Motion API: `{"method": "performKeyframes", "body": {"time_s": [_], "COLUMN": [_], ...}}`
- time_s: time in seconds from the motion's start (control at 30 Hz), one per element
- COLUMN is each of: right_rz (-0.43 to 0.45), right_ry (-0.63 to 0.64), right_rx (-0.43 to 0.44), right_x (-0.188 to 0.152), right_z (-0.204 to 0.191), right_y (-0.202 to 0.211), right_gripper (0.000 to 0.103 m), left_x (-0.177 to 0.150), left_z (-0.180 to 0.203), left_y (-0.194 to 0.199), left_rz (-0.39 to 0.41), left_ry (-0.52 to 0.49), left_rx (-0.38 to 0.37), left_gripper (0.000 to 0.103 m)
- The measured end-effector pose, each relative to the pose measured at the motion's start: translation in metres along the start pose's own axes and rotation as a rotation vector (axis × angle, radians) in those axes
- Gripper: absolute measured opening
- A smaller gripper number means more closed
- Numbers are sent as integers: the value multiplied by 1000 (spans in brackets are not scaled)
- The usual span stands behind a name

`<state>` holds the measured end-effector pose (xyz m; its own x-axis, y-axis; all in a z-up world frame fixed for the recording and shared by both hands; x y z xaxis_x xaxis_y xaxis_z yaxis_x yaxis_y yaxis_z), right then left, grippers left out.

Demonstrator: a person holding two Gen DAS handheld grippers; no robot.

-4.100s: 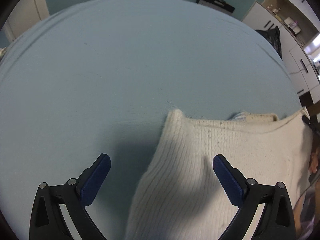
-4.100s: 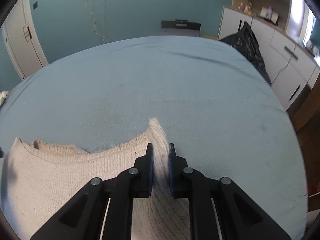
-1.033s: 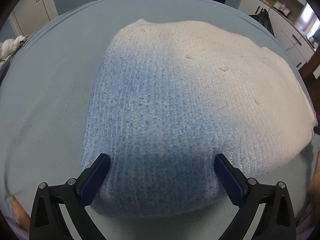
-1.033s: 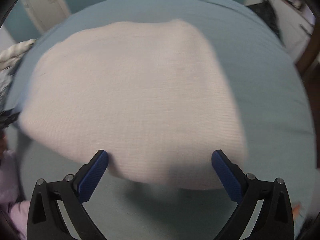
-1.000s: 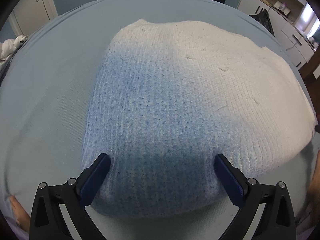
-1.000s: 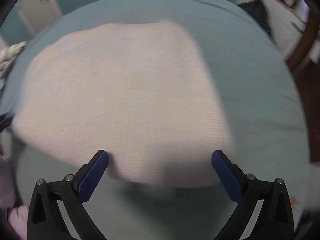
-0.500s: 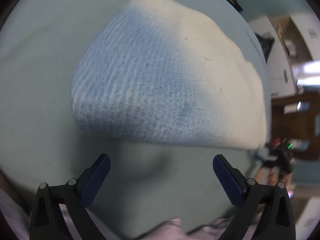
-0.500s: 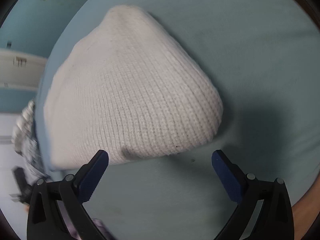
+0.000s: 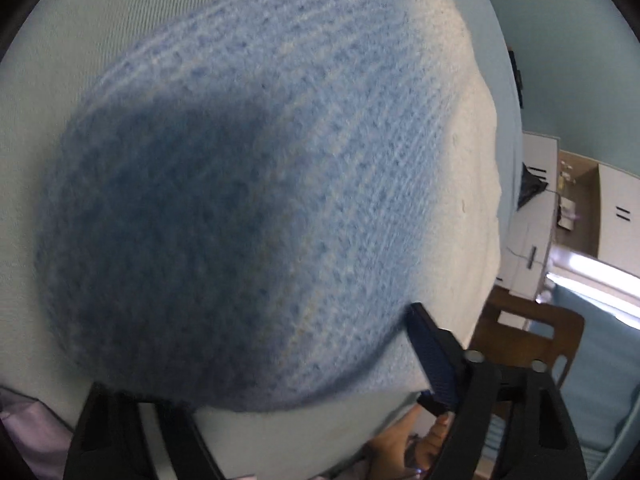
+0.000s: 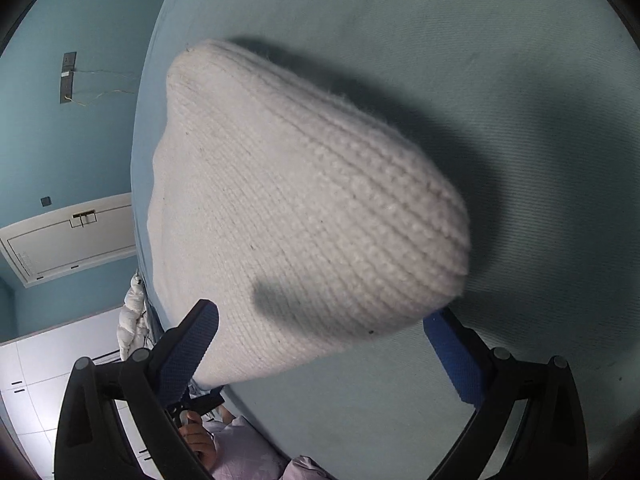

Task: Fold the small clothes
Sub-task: 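Grasp the folded sweater bundle with both tools and lift it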

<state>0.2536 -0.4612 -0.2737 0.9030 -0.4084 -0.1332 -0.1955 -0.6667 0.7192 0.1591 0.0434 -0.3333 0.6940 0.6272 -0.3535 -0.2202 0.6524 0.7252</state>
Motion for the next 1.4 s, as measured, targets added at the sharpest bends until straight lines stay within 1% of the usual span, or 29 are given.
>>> {"method": "performKeyframes", "body": {"time_s": [0.03,0.07,0.1,0.17,0.2,0.23,0.3,0.37,0.4,0.43,0.5,0.57,0.6,0.67,0.7,0.77,0.83,0.9,0.93,0.97,1.03,1.13,1.2,1.27,1.33,1.37,1.4], "right_rz": [-2,0,5,22,38,53,76,60,66,84,124,165,177,204,217,227,228,211,200,184,139,45,-10,-27,-19,-9,3], "right_ry": [5,10,12,9,7,8,18,34,45,57,99,171,209,249,258,254,236,202,194,185,170,119,78,71,71,60,40], "right_rx": [-11,-16,-20,-10,-3,-4,-38,-96,-113,-128,-165,-178,-186,-180,-155,-108,-54,-2,4,-1,-40,-92,-99,-88,-66,-38,-7], "right_x": [-14,-39,-37,-37,-33,-39,-34,-36,-33,-40,-40,-40,-42,-46,-49,-47,-49,-56,-60,-67,-80,-102,-116,-121,-120,-116,-109], "right_z": [7,11,14,12,13,9,6,2,2,0,-6,-11,-15,-23,-27,-23,-20,-15,-10,-3,11,39,54,54,54,51,45], "right_y": [1,-2,-1,1,5,10,14,5,7,4,11,23,29,27,37,42,58,72,79,86,94,104,107,115,128,132,135], "right_gripper": [100,100,100,100,100,99,87,80,73,66,41,34,32,30,29,29,29,29,29,29,29,29,29,29,29,29,29], "left_x": [3,0,-2,-2,-3,-1,0,2,1,2,-3,-10,-13,-18,-21,-29,-40,-59,-69,-79,-97,-112,-115,-113,-100,-89,-76], "left_z": [3,4,6,11,14,15,16,17,18,19,24,29,32,36,37,36,34,29,26,21,6,-18,-24,-21,-9,-2,9], "left_y": [1,4,7,12,14,16,17,15,16,17,22,29,35,45,51,62,73,85,88,91,95,98,104,107,106,107,108], "left_rz": [0,6,16,29,37,42,54,62,68,73,94,106,108,105,102,90,71,47,39,33,8,-32,-35,-35,-39,-30,-4], "left_ry": [-9,-27,-40,-53,-60,-65,-76,-75,-81,-90,-125,-156,-168,-179,-176,-163,-155,-154,-150,-153,-150,-90,-64,-54,-15,9,23], "left_rx": [10,12,5,-2,-1,-1,5,3,1,-1,-14,-25,-31,-41,-51,-66,-63,-49,-41,-27,17,56,58,47,22,-1,-19], "left_gripper": [64,55,47,41,39,38,37,36,35,34,32,31,30,29,29,29,29,29,29,29,29,28,28,28,28,28,28]}}
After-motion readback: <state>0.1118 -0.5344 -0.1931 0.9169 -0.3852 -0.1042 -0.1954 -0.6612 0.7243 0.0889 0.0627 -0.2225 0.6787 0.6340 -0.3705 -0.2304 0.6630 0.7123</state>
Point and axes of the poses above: each gripper's, at about its wrist camera, not at the fingertips, and y roughly against the way its jaws point, z to its right, x to its top, the point moved 4 cm from there along -y, roughly the way its jaws point, and after that the axes turned 8 degrees about y, right-handed, at the moved point
